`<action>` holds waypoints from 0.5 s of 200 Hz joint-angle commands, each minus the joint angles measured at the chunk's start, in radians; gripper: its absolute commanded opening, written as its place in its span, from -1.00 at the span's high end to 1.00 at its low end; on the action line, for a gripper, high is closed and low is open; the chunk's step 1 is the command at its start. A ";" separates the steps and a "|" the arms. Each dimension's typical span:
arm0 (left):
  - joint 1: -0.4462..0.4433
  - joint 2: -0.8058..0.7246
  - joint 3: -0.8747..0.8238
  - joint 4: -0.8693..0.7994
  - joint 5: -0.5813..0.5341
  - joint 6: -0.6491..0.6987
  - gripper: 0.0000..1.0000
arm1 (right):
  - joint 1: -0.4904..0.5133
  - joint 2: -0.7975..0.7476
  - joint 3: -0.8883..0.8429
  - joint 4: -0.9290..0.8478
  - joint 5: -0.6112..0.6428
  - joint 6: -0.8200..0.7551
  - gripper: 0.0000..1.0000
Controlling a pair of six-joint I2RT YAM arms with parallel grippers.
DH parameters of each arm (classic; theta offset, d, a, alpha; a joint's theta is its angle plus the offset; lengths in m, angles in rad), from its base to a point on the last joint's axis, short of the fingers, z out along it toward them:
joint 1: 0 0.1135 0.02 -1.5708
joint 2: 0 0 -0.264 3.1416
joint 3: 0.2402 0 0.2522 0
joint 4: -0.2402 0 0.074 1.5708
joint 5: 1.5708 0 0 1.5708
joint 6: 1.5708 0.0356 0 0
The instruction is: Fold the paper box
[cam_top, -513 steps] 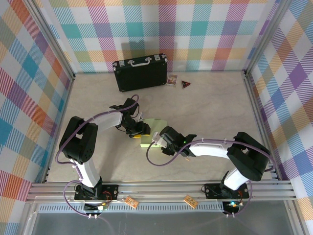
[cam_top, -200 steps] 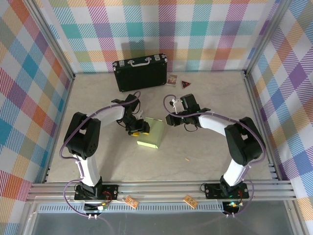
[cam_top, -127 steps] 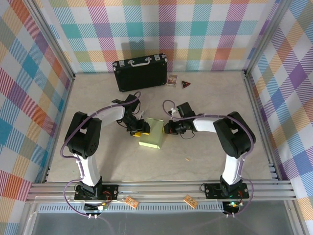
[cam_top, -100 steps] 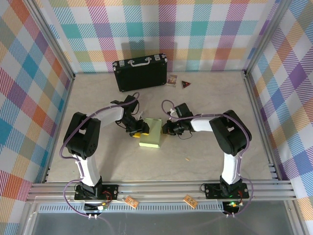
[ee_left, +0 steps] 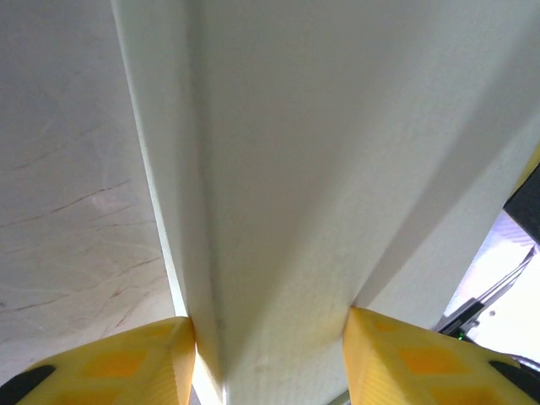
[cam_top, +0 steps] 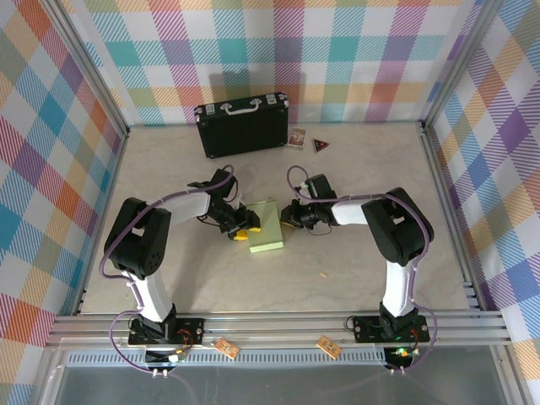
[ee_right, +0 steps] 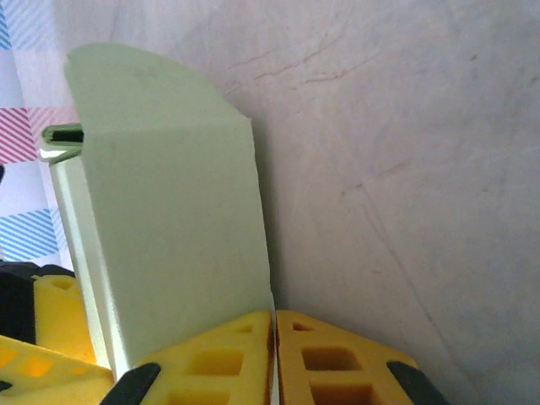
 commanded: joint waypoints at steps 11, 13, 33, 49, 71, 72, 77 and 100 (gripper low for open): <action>-0.056 -0.016 0.004 0.026 -0.214 0.030 -0.06 | 0.035 -0.120 0.060 -0.203 0.091 -0.138 0.48; -0.056 -0.023 0.006 0.012 -0.235 0.037 -0.07 | 0.032 -0.127 0.059 -0.214 0.108 -0.147 0.45; -0.054 -0.106 0.001 -0.061 -0.438 0.073 -0.26 | -0.007 -0.211 0.034 -0.302 0.248 -0.216 0.21; -0.045 -0.198 -0.029 -0.036 -0.497 0.085 -0.46 | -0.043 -0.282 0.000 -0.319 0.307 -0.246 0.12; -0.046 -0.333 -0.051 -0.009 -0.564 0.121 -0.64 | -0.087 -0.378 -0.027 -0.352 0.373 -0.296 -0.05; -0.045 -0.339 -0.051 -0.008 -0.570 0.122 -0.64 | -0.087 -0.378 -0.027 -0.352 0.373 -0.296 -0.05; -0.045 -0.373 -0.058 -0.004 -0.596 0.131 -0.65 | -0.095 -0.401 -0.032 -0.356 0.384 -0.317 -0.07; -0.043 -0.529 -0.108 0.027 -0.728 0.169 -0.65 | -0.111 -0.522 -0.093 -0.359 0.496 -0.422 -0.15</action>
